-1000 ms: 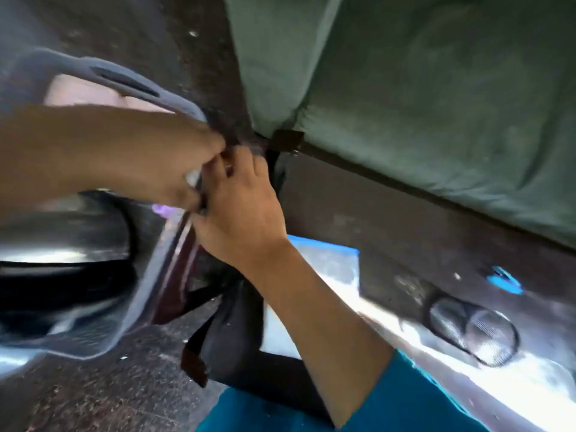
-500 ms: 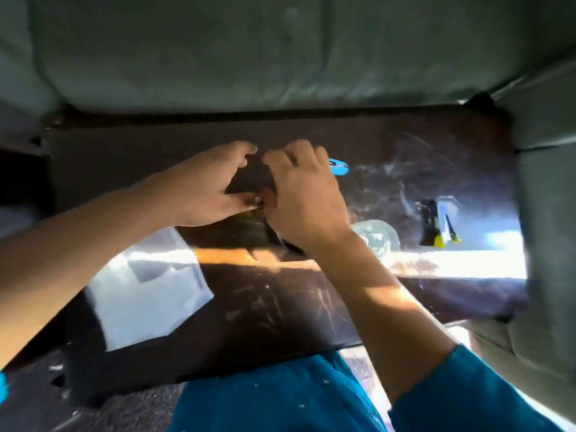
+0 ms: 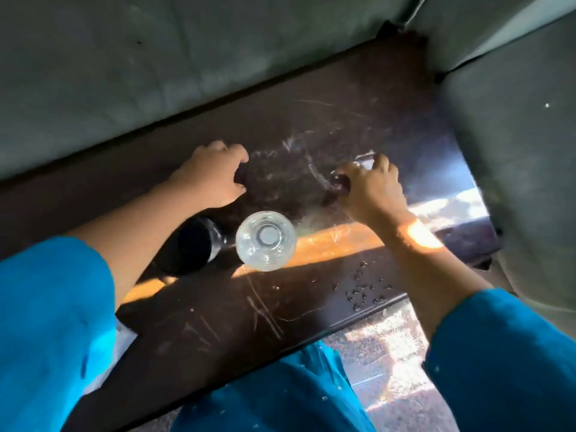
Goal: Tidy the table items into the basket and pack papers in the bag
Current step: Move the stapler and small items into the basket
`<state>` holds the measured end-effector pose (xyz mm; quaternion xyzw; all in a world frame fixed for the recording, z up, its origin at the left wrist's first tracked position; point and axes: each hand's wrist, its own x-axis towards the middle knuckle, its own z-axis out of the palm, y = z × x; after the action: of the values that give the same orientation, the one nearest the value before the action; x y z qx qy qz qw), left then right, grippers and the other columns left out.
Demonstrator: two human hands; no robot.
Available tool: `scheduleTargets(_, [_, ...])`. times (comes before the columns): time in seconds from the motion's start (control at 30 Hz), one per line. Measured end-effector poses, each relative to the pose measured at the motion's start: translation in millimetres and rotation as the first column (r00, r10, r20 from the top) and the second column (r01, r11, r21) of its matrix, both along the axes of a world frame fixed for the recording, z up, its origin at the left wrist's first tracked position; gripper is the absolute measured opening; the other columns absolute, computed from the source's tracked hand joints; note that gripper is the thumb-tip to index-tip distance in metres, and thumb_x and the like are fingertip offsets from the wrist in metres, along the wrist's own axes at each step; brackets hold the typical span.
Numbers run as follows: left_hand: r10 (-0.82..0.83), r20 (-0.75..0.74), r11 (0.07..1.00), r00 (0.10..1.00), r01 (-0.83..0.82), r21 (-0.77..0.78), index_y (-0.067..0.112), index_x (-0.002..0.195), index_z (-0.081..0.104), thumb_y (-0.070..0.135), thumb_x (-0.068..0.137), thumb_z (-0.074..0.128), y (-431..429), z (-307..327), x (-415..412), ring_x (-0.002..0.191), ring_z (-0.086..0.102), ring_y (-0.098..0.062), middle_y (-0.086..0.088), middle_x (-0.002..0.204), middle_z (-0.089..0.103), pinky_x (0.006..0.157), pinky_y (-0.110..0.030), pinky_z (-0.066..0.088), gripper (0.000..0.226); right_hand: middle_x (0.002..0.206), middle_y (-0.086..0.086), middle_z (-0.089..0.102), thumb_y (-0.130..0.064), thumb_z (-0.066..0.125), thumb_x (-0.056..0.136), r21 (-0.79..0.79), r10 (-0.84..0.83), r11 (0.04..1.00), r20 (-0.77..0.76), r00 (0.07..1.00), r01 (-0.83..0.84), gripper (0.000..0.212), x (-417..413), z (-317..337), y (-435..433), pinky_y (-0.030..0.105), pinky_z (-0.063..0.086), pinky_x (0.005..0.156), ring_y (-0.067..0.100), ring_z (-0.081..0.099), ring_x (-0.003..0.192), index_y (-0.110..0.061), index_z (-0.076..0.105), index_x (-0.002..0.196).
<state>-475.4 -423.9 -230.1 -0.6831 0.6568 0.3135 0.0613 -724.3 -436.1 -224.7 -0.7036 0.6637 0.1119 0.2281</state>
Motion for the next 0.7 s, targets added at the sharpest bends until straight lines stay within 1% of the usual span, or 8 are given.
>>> scheduleTargets(0.07, [-0.013,0.035,0.999,0.999,0.012,0.044,0.033,0.094,0.056,0.012,0.073,0.064,-4,-9,-4,0.11,0.047,-0.038,-0.012,0.117,0.046,0.095,-0.046,0.043,0.031,0.143,0.023,0.027,-0.032,0.056,0.084,0.06,-0.046,0.997,0.002,0.999,0.046,0.043,-13,-14,2,0.05,0.032,0.103,0.042,0.024,0.132,-0.035,0.05,0.127])
scheduleTargets(0.13, [-0.008,0.098,0.996,0.995,-0.001,0.094,0.035,0.078,0.061,0.005,0.072,0.057,-7,-18,-9,0.118,0.039,-0.039,-0.011,0.131,0.04,0.101,-0.046,0.038,0.031,0.145,0.021,0.027,-0.03,0.058,0.081,0.083,-0.075,0.994,0.009,0.997,0.074,0.048,-24,-24,2,0.05,0.035,0.102,0.04,0.026,0.134,-0.036,0.048,0.127])
scheduleTargets(0.17, [0.005,0.128,0.995,0.992,-0.019,0.103,0.033,0.076,0.065,0.003,0.073,0.057,-7,-22,-11,0.122,0.034,-0.04,-0.011,0.139,0.034,0.104,-0.046,0.036,0.032,0.143,0.019,0.032,-0.027,0.057,0.08,0.07,-0.069,0.995,0.027,0.997,0.067,0.049,-28,-28,2,0.048,0.039,0.099,0.039,0.031,0.131,-0.034,0.048,0.128])
scheduleTargets(0.23, [0.046,0.16,0.997,0.986,-0.056,0.056,0.028,0.082,0.069,-0.001,0.074,0.057,-8,-29,-12,0.122,0.034,-0.04,-0.01,0.142,0.033,0.102,-0.046,0.036,0.032,0.134,0.017,0.042,-0.021,0.056,0.08,0.016,-0.024,1.0,0.055,0.998,0.023,0.047,-32,-32,2,0.047,0.044,0.092,0.04,0.041,0.121,-0.025,0.05,0.127])
scheduleTargets(0.4, [0.021,0.164,0.999,0.986,-0.017,-0.027,0.017,0.1,0.065,-0.007,0.079,0.052,-8,-29,-8,0.103,0.05,-0.039,-0.013,0.117,0.048,0.086,-0.047,0.047,0.035,0.112,0.021,0.056,-0.01,0.05,0.084,-0.076,0.158,0.985,0.016,0.987,-0.156,0.035,-36,-36,1,0.045,0.049,0.082,0.042,0.052,0.102,-0.009,0.056,0.118])
scheduleTargets(0.5, [0.068,0.112,0.993,0.991,-0.056,-0.106,0.021,0.101,0.066,-0.005,0.079,0.053,-9,-14,-1,0.099,0.054,-0.037,-0.013,0.112,0.051,0.083,-0.044,0.048,0.036,0.105,0.022,0.061,-0.01,0.048,0.081,-0.144,0.237,0.964,0.077,0.968,-0.224,0.036,-24,-30,1,0.045,0.048,0.078,0.042,0.055,0.096,-0.008,0.061,0.114])
scheduleTargets(0.6, [0.135,0.011,0.972,0.991,-0.13,-0.197,0.026,0.1,0.065,-0.001,0.077,0.056,-10,5,17,0.095,0.056,-0.033,-0.01,0.111,0.052,0.081,-0.043,0.049,0.037,0.098,0.022,0.062,-0.006,0.054,0.073,-0.172,0.236,0.963,0.177,0.956,-0.206,0.037,7,-16,-2,0.041,0.047,0.077,0.042,0.057,0.092,-0.009,0.065,0.109])
scheduleTargets(0.7, [0.228,-0.041,0.94,0.973,-0.231,-0.252,0.029,0.102,0.063,0.0,0.073,0.061,-1,23,55,0.095,0.055,-0.029,-0.006,0.113,0.051,0.079,-0.041,0.049,0.041,0.108,0.018,0.062,-0.008,0.054,0.076,-0.211,0.218,0.963,0.248,0.944,-0.167,0.041,60,1,-7,0.037,0.046,0.084,0.039,0.056,0.1,-0.014,0.062,0.116])
